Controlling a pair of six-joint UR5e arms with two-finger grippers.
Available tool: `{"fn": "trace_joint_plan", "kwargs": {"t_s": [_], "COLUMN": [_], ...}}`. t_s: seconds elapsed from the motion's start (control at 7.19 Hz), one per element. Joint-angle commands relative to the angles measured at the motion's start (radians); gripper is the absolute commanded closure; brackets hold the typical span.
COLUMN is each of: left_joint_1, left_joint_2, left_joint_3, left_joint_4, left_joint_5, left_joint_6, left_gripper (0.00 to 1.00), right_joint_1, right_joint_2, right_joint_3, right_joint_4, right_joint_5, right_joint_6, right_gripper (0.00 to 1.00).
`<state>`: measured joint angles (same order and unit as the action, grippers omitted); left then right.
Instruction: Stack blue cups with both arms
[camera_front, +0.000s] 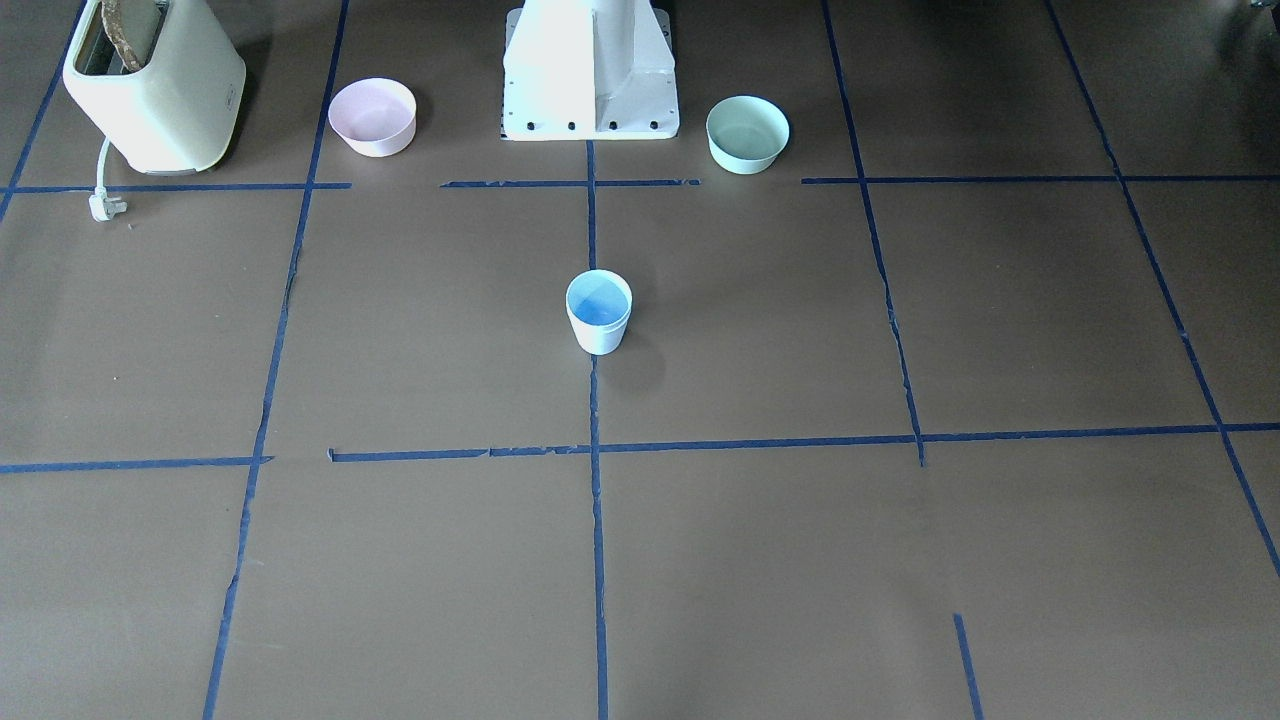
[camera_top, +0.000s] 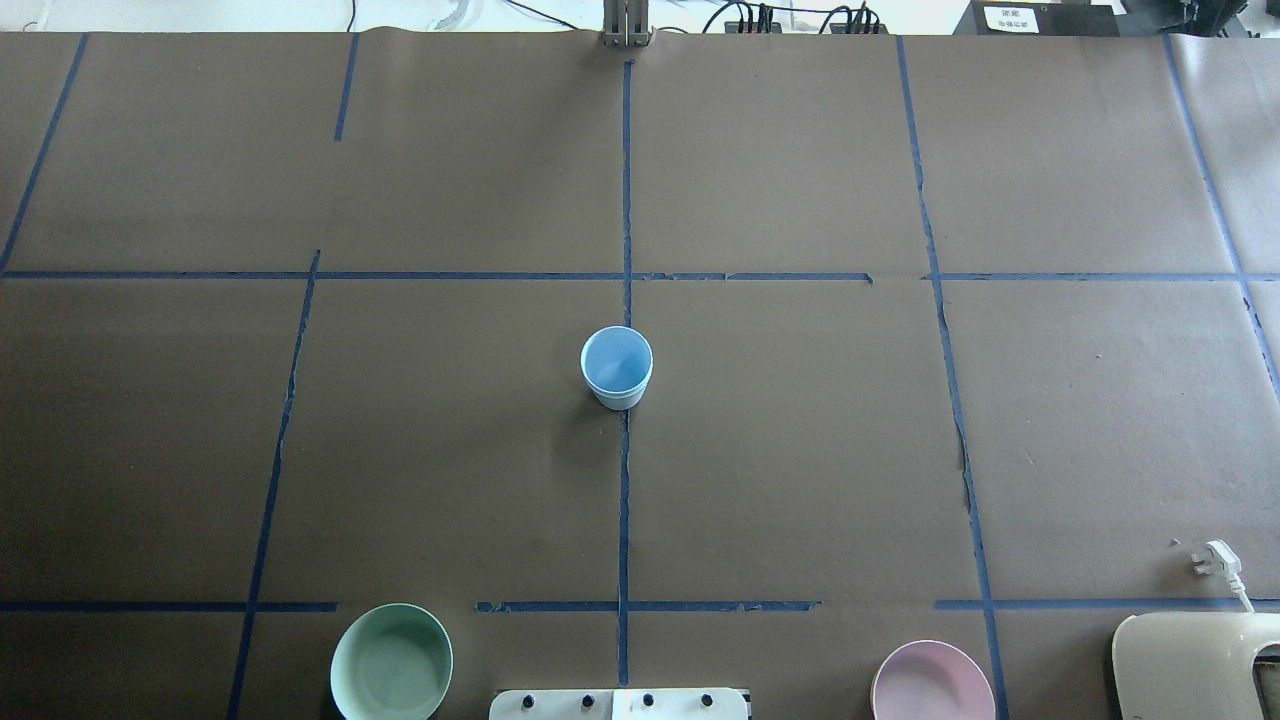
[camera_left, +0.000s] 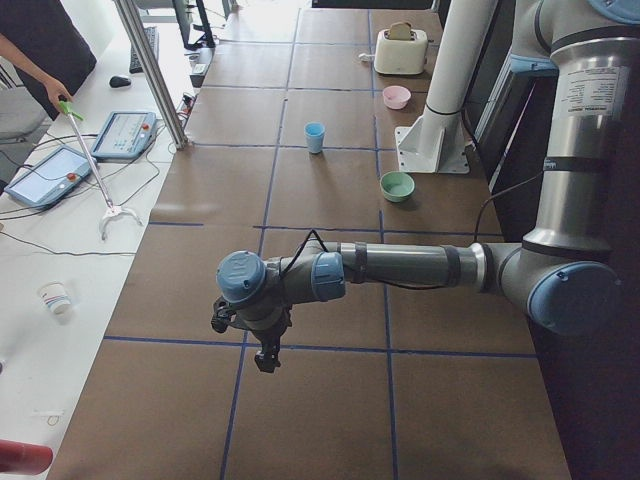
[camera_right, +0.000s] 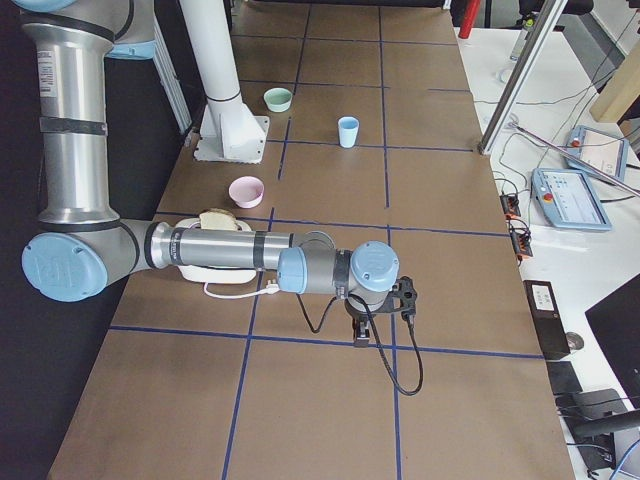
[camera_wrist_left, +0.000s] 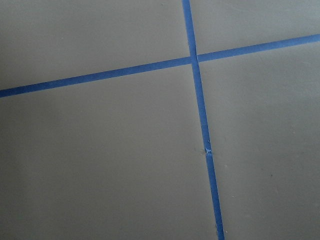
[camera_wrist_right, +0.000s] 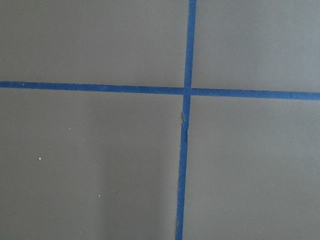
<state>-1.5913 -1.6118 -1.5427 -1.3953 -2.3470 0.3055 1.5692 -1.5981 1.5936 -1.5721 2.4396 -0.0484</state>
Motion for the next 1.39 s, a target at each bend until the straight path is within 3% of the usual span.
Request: {"fn": "trace_joint_plan", "kwargs": {"t_s": [0.0,1.25], "left_joint_1": [0.001,0.001], "left_joint_2": [0.000,-0.013], "left_joint_3": [-0.001,0.001], "left_joint_4": [-0.001,-0.001], "left_joint_5": [0.000,0.000], "left_joint_6": [0.000,-0.005], "left_gripper": [0.00,0.00], "right_joint_1": [0.000,0.008], "right_joint_2": [-0.006,-0.002], "right_joint_3": [-0.014,-0.017], "right_joint_4": [0.006,0.007], "right_joint_5": [-0.013,-0.044], "right_joint_6": [-0.016,-0.005], "right_gripper": [0.00,0.00]}}
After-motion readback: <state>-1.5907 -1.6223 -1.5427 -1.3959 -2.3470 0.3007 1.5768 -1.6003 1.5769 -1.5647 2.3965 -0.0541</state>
